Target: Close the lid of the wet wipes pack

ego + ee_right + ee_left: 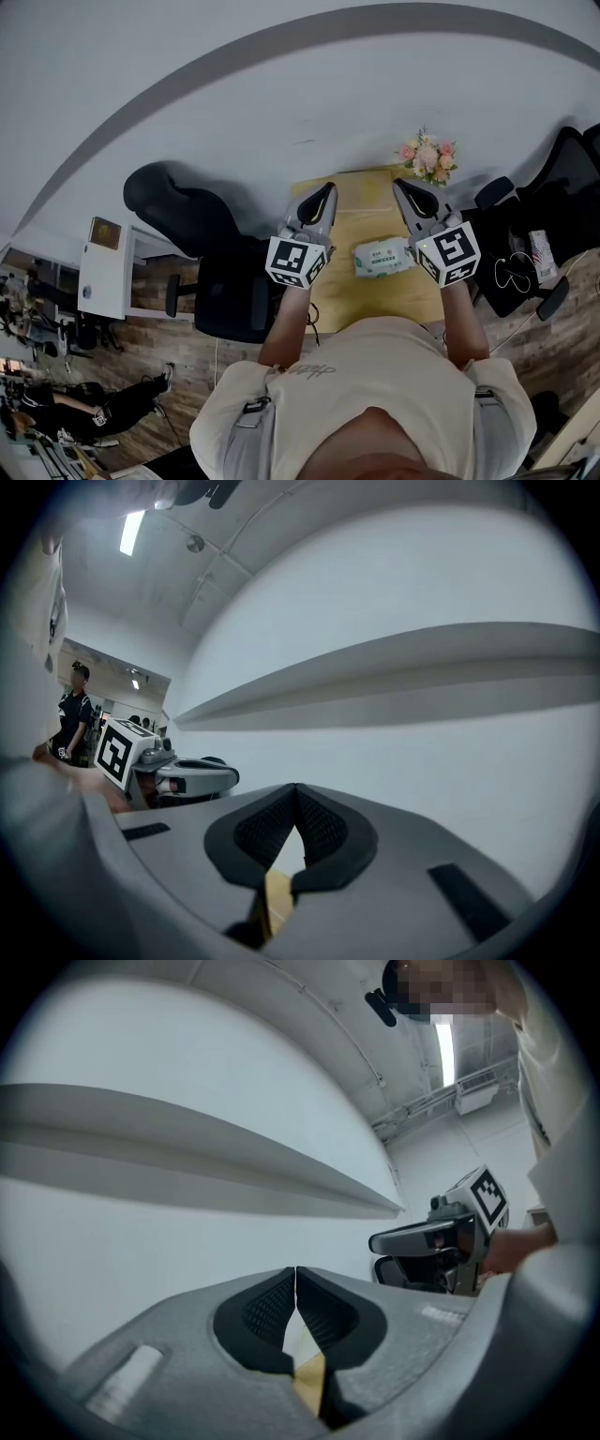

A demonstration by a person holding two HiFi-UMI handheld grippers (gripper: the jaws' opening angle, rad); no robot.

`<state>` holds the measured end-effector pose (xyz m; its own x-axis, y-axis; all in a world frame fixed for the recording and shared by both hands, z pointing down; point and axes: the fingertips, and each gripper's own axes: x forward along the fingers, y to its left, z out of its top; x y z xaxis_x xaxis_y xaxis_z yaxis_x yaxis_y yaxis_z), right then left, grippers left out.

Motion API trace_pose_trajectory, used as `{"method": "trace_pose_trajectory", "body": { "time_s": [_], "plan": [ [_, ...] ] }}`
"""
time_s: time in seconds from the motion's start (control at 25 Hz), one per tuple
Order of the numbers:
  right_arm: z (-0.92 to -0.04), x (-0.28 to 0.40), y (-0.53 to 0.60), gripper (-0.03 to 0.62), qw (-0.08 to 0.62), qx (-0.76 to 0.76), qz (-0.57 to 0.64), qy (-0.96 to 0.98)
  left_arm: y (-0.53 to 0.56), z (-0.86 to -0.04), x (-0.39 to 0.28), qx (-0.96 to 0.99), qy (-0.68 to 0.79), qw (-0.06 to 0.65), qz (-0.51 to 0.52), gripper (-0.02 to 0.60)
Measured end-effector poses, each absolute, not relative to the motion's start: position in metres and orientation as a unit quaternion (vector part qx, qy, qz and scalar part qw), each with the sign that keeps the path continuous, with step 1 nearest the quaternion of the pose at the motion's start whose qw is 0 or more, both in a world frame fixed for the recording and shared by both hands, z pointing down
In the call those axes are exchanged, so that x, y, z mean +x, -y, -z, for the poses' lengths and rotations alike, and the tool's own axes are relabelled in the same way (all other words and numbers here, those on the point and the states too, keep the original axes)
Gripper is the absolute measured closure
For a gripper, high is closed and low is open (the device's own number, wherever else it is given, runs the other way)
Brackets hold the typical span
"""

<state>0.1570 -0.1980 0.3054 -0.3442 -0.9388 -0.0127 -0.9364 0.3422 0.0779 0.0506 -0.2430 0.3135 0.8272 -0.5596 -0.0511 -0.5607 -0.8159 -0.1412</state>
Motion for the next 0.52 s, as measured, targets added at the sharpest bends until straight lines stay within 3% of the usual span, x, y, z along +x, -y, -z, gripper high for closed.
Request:
{"method": "trace_pose_trajectory", "body": {
  "time_s": [0.52],
  "plan": [
    [-0.324, 0.162, 0.206, 0.592, 0.031, 0.561, 0.025, 0.827, 0.253, -0.330, 0.059, -0.953, -0.298, 0.046, -0.003, 0.563]
  ]
}}
